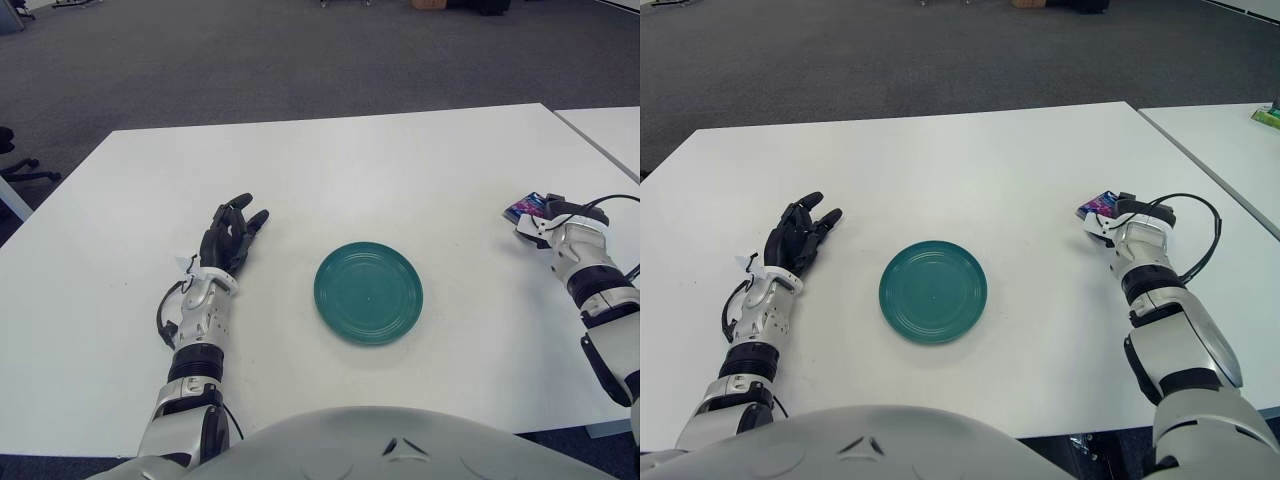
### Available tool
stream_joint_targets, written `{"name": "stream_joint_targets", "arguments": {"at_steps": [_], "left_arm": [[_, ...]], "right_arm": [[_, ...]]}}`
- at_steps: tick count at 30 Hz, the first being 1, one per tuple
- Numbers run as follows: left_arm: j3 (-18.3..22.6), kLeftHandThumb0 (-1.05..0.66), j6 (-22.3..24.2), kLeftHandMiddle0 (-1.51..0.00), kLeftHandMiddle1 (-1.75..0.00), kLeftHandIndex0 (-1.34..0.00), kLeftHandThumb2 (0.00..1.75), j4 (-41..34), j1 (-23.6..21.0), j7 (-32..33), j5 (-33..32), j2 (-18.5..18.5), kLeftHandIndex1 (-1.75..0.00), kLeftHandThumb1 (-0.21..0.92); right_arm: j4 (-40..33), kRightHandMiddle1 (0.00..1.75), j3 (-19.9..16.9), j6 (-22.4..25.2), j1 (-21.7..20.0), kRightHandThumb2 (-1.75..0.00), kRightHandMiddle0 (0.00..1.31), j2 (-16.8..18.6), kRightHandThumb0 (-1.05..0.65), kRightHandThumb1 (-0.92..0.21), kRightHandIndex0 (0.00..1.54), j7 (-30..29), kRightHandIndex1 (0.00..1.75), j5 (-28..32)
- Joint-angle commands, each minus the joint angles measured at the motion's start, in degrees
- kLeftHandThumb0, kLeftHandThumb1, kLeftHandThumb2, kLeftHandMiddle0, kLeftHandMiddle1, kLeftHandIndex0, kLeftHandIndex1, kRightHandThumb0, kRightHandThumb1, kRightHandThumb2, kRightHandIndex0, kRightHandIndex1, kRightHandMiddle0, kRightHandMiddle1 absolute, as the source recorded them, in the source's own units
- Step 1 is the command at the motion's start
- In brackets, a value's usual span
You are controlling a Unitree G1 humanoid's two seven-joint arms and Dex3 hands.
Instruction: Put the gum into the plate.
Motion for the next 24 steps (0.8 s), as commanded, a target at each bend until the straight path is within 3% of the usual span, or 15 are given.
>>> {"name": "stream_joint_targets", "arguments": {"at_steps": [1, 3, 5, 7, 11, 15, 18, 21, 24], "left_arm": [[0.3, -0.75, 1.9, -0.40, -0.62, -0.13, 0.72, 1.9, 1.2, 0.2, 0.4, 0.1, -1.07, 0.92], [-2.5, -0.76, 3.0, -0.40, -0.62, -0.11, 0.74, -4.9, 4.0, 0.6, 0.9, -2.4, -1.06, 0.92], [-10.1, -0.78, 5.5, -0.38, -0.60, -0.07, 0.79, -18.6, 9.7, 2.3, 2.6, -7.2, -1.02, 0.92], [-13.0, -0.80, 7.0, -0.36, -0.59, -0.03, 0.83, -24.1, 12.0, 3.4, 3.2, -8.8, -0.98, 0.92], [-13.6, -0.81, 8.8, -0.35, -0.59, -0.01, 0.85, -26.4, 13.0, 4.3, 3.2, -8.8, -0.96, 0.92], [-13.8, -0.82, 10.7, -0.35, -0.58, 0.00, 0.86, -28.7, 14.0, 5.0, 3.3, -8.7, -0.95, 0.92], [-13.9, -0.82, 11.6, -0.35, -0.58, 0.00, 0.86, -29.7, 14.4, 5.3, 3.0, -8.4, -0.95, 0.92], [-13.8, -0.82, 12.3, -0.35, -0.58, 0.00, 0.86, -30.5, 14.7, 5.2, 2.8, -8.1, -0.95, 0.92], [-13.5, -0.82, 12.8, -0.35, -0.58, 0.00, 0.86, -30.8, 14.7, 5.2, 2.7, -7.9, -0.95, 0.92]], "right_arm": [[-1.2, 0.01, -1.1, -0.4, -0.9, -0.70, 0.01, 0.0, -1.05, -0.92, 0.11, -0.4, 0.02, 0.9], [0.2, 0.01, -1.4, -1.7, -0.8, -0.69, 0.01, -0.2, -1.05, -0.92, 0.11, -1.2, 0.02, 1.2], [-0.3, 0.01, -1.6, -2.3, 0.1, -0.69, 0.01, -0.7, -1.05, -0.92, 0.11, -1.7, 0.02, 1.3], [3.2, 0.01, -1.4, -4.7, -0.5, -0.69, 0.01, -0.2, -1.05, -0.92, 0.12, -3.2, 0.02, 1.4], [0.0, 0.01, -0.7, -4.6, -0.2, -0.70, 0.01, -1.1, -1.05, -0.92, 0.11, -1.8, 0.01, 0.6], [7.8, 0.01, 1.2, -9.8, -1.9, -0.71, 0.01, -0.9, -1.05, -0.92, 0.10, -4.6, 0.01, -0.6], [8.2, 0.01, 3.4, -11.6, -2.2, -0.70, 0.01, -1.8, -1.05, -0.92, 0.10, -4.5, 0.01, -2.5], [-1.2, 0.02, 4.0, -13.6, 3.0, -0.69, 0.01, -8.9, -1.05, -0.92, 0.12, -1.5, 0.02, -3.9], [-2.5, 0.03, 4.6, -15.0, 4.1, -0.67, 0.02, -10.7, -1.05, -0.92, 0.16, -0.3, 0.03, -4.8]]}}
